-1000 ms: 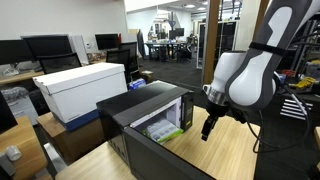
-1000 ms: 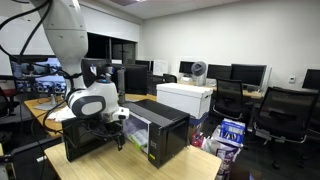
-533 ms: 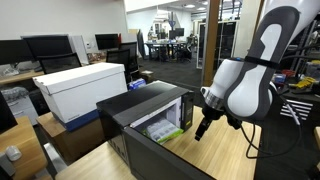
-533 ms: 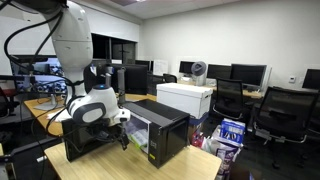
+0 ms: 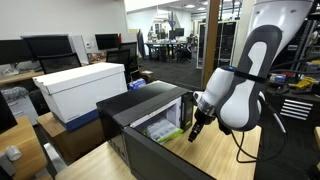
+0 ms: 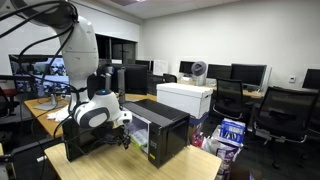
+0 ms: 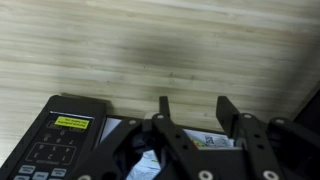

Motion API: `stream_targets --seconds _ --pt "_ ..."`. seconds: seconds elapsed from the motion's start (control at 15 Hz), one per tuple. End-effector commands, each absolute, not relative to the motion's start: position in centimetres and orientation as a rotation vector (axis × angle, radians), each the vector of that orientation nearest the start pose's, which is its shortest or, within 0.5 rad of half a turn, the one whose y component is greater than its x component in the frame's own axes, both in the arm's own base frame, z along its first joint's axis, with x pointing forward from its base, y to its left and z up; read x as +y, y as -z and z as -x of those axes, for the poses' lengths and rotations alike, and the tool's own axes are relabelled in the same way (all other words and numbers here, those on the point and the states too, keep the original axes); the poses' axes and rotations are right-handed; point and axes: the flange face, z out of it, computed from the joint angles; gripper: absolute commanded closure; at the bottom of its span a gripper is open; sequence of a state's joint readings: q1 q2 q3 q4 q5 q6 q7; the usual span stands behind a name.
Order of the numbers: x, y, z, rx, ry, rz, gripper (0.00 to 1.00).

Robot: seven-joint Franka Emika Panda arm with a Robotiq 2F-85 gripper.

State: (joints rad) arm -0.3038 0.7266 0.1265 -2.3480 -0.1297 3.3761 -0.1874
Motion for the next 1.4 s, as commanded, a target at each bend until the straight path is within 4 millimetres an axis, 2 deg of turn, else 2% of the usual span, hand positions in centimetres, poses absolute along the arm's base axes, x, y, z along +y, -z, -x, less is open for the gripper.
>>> stream_targets --seconds 0.0,0.2,0.47,0.53,0.73,0.93,1.33 --pt "-6.2 -5.1 -49.6 -0.183 0.557 3.077 0.77" --pt "-5.6 -4.2 -50.1 -0.21 0.622 3.08 0.96" --pt "-5.8 -5.8 -55.0 -0.234 0.724 3.089 1.0" --pt "-5.9 -5.6 -55.9 -0.249 0.741 3.095 0.97" --pt "-5.5 -3.9 -54.6 -0.263 0.681 3.102 0.95" --pt "-5.2 -2.7 -53.9 -0.262 0.645 3.1 0.97" --pt "-5.4 -2.1 -55.7 -0.248 0.687 3.103 0.96"
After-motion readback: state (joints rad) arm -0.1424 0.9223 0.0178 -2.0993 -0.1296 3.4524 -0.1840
